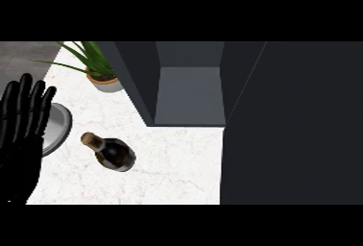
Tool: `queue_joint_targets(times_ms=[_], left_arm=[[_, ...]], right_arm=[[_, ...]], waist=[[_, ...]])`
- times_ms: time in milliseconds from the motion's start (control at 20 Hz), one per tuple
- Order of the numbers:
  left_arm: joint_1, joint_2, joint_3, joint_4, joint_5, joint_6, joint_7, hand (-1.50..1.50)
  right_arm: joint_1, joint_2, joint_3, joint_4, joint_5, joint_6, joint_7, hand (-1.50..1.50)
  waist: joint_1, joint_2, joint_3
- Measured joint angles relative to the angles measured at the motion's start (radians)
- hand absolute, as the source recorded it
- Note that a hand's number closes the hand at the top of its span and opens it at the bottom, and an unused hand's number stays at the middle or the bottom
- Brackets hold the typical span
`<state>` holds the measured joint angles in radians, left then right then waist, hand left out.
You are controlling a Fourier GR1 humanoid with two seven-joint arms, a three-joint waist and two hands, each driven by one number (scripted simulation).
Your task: Pick up the wine, place it into the cabinet and close the cabinet
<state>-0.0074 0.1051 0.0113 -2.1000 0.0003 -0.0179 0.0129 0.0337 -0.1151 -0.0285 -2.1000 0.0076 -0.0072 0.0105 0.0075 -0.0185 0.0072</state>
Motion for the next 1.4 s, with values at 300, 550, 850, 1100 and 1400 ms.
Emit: queue_joint_targets(times_ms=[300, 550, 850, 1100, 1400], left_arm=[[-0.047, 0.085, -0.014, 0.036, 0.222, -0.237, -0.057, -1.5], [-0.016, 0.146, -0.07, 0.08, 0.482, -0.42, 0.042, -1.5], [-0.016, 0.297, 0.013, 0.044, 0.818, -0.501, 0.198, -1.5], [-0.033, 0.39, 0.098, 0.013, 1.016, -0.481, 0.302, -1.5], [-0.049, 0.429, 0.146, 0.002, 1.095, -0.445, 0.376, -1.5]], right_arm=[[0.031, 0.03, 0.033, -0.062, 0.012, -0.015, 0.004, -1.5], [0.08, 0.053, 0.128, -0.114, -0.076, 0.04, 0.09, -1.5], [0.147, 0.061, 0.241, -0.315, -0.069, 0.021, 0.263, -1.5], [0.161, 0.085, 0.354, -0.375, -0.001, -0.022, 0.337, -1.5], [0.115, 0.098, 0.44, -0.389, 0.019, -0.089, 0.424, -1.5]], waist=[[-0.024, 0.013, -0.008], [-0.025, 0.016, -0.009], [-0.015, 0.014, -0.008], [-0.01, 0.015, -0.007], [-0.011, 0.015, -0.008]])
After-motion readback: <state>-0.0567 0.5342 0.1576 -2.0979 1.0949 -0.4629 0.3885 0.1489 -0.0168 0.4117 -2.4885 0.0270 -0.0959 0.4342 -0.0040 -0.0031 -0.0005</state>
